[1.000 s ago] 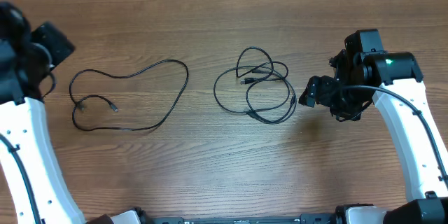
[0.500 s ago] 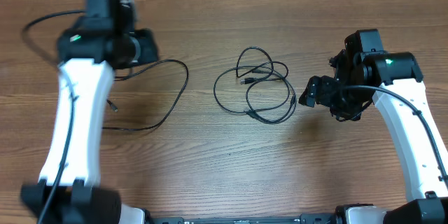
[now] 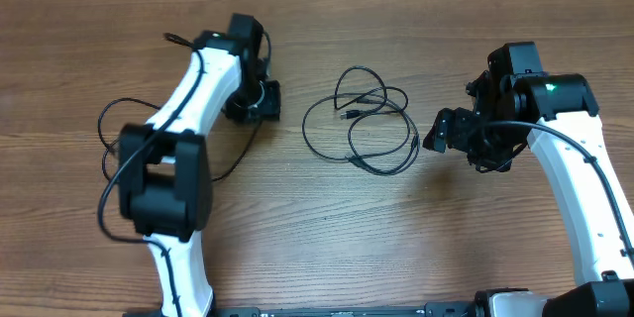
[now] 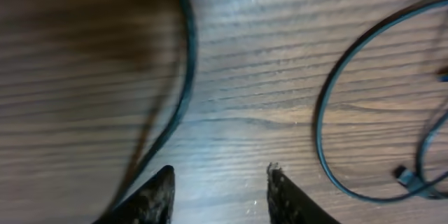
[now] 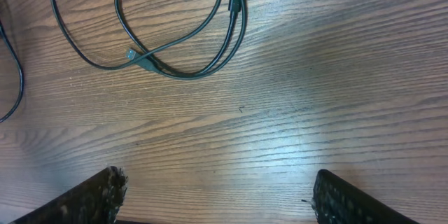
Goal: Untangle cables
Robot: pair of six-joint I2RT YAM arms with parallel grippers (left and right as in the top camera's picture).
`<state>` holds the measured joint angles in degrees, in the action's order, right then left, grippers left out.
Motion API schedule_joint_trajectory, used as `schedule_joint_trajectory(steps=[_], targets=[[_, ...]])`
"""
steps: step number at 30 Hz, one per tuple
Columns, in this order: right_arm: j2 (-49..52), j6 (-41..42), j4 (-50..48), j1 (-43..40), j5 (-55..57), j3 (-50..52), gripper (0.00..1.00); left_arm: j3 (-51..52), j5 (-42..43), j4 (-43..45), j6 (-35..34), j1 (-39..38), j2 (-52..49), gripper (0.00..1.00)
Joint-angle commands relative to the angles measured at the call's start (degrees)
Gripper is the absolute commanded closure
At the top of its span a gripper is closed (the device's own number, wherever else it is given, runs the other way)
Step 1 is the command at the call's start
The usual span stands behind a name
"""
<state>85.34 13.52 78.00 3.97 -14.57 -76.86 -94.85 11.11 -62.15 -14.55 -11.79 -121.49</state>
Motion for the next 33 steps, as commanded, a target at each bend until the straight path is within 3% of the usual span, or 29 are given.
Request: schedule_joint_trajectory(steps=[1,5,10,14,16,27,33], targets=[[-0.35,0.11,-0.09,0.15,0.59,0.20,0.16,0.37,2.45,-0.15,0.92,-0.72,-3.52,0.60],[-0.35,0.09,-0.09,0.15,0.59,0.20,0.16,0.37,-0.28,0.04,2.34,-0.59,-4.52,0.67],[-0.35,0.07,0.15,0.15,0.59,0.20,0.16,0.35,-15.13,-0.48,2.29,-0.48,-4.52,0.68],[-0.35,0.07,0.33,0.15,0.61,0.22,0.16,0.35,-29.05,-2.14,-2.29,0.07,-4.50,0.92],[-0.35,0.07,0.70,0.15,0.59,0.20,0.16,0.35,-31.89,-2.58,-3.96,1.07,-4.50,0.96],[-0.35,-0.09,1.25,0.15,0.59,0.22,0.16,0.26,-31.32,-8.44,-9.33,15.41,-4.42,0.96],[-0.35,-0.09,1.18,0.15,0.59,0.20,0.16,0.07,-20.00,-8.07,-6.86,19.76,-0.59,0.96]])
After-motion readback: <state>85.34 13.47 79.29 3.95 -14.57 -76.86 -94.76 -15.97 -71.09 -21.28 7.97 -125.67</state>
